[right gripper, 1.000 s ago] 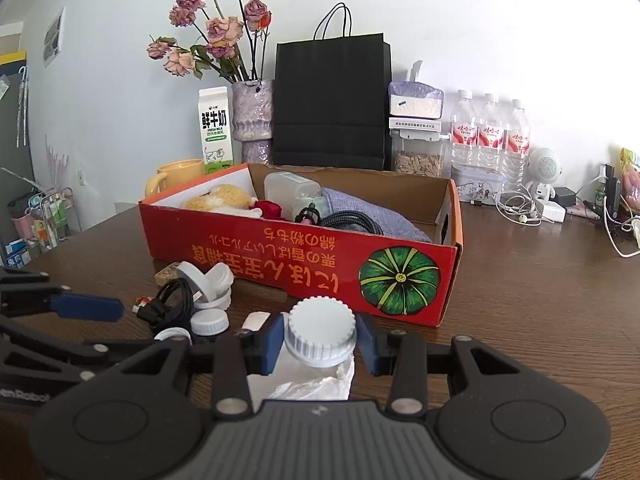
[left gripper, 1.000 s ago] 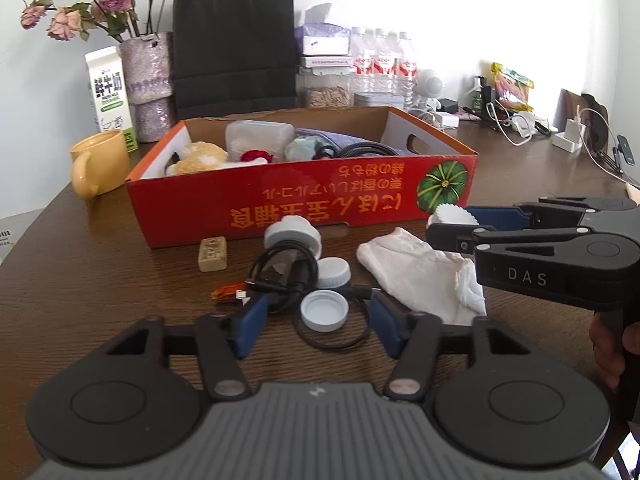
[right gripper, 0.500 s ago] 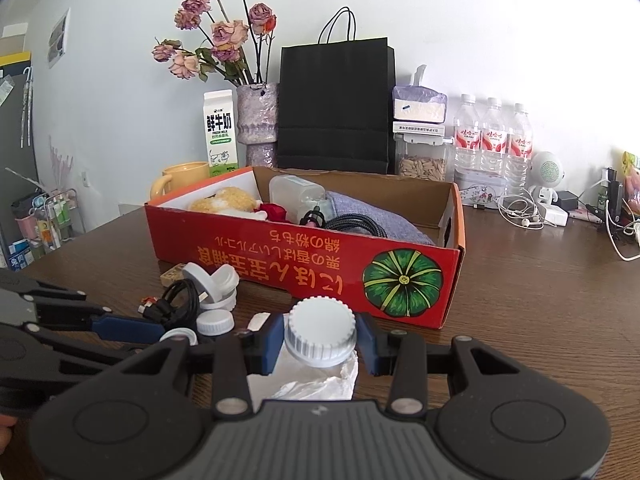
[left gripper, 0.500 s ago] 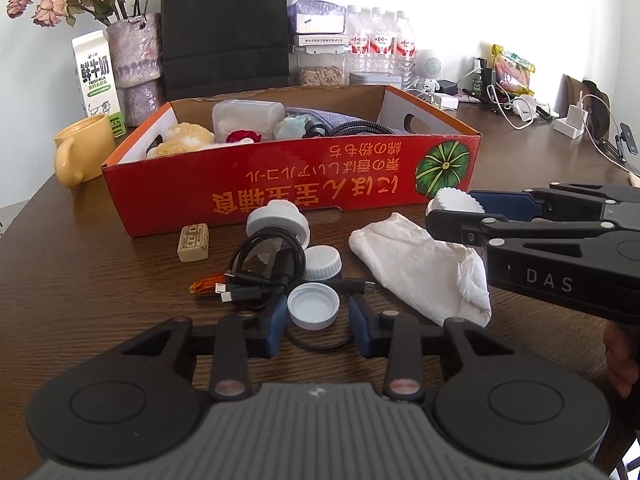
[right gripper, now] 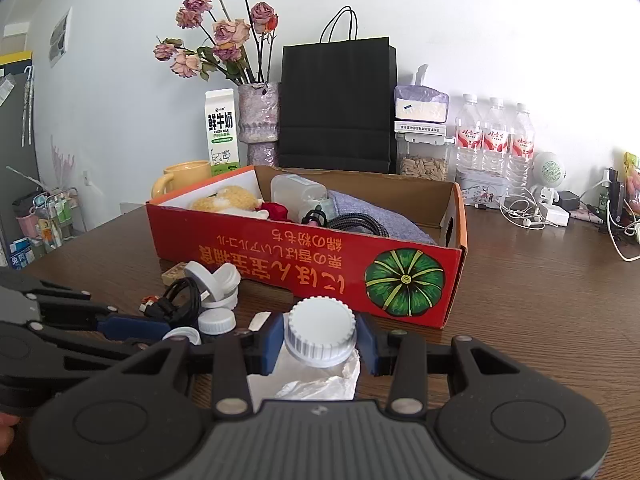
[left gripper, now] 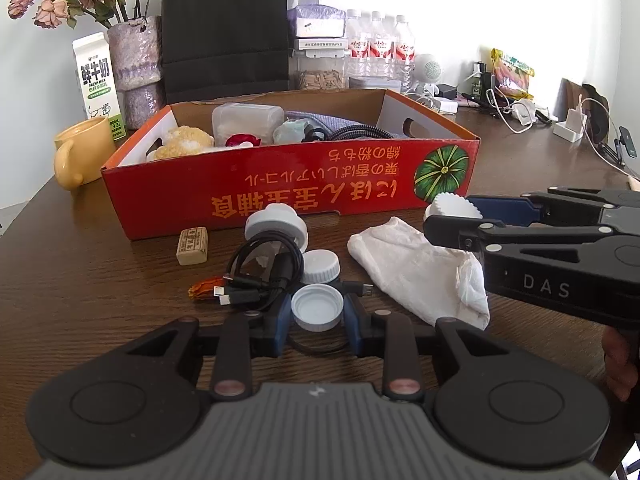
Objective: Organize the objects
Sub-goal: 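Grasp a white bottle cap with the left gripper while the right gripper grasps the white-capped bottle, then carry the white cap and white-capped bottle into the box and open both grippers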
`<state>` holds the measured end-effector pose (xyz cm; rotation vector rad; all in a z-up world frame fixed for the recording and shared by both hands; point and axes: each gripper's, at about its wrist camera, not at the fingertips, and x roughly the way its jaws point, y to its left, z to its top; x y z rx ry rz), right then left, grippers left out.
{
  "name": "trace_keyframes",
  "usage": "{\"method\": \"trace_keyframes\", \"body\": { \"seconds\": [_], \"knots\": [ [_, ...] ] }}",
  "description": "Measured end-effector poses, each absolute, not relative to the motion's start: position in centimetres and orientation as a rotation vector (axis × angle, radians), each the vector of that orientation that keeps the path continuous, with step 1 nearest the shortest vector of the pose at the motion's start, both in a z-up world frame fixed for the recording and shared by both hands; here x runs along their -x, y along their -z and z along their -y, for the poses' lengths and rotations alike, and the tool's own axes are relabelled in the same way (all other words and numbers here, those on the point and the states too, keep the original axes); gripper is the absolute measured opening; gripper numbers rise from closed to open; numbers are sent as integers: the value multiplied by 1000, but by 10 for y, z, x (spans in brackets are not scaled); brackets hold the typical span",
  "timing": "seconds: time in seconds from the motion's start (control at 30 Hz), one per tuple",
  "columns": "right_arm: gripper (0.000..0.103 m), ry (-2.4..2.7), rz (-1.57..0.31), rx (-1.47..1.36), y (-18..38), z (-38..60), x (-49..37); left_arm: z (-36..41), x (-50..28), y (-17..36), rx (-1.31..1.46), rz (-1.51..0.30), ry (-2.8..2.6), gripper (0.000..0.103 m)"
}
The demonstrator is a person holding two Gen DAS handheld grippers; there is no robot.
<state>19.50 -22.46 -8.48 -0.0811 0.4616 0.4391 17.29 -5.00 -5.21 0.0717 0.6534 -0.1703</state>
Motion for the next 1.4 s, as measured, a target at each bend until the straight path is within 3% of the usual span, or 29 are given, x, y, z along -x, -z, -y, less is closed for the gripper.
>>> {"method": "trace_keyframes", "body": {
  "seconds": [0.8, 1.4],
  "knots": [
    [39, -454, -408, 134, 71, 212, -193, 37, -168, 13, -58, -516, 175, 29],
    [39, -434, -311, 153, 34, 192, -253, 29, -231, -29, -38, -390, 139, 29]
  ]
}}
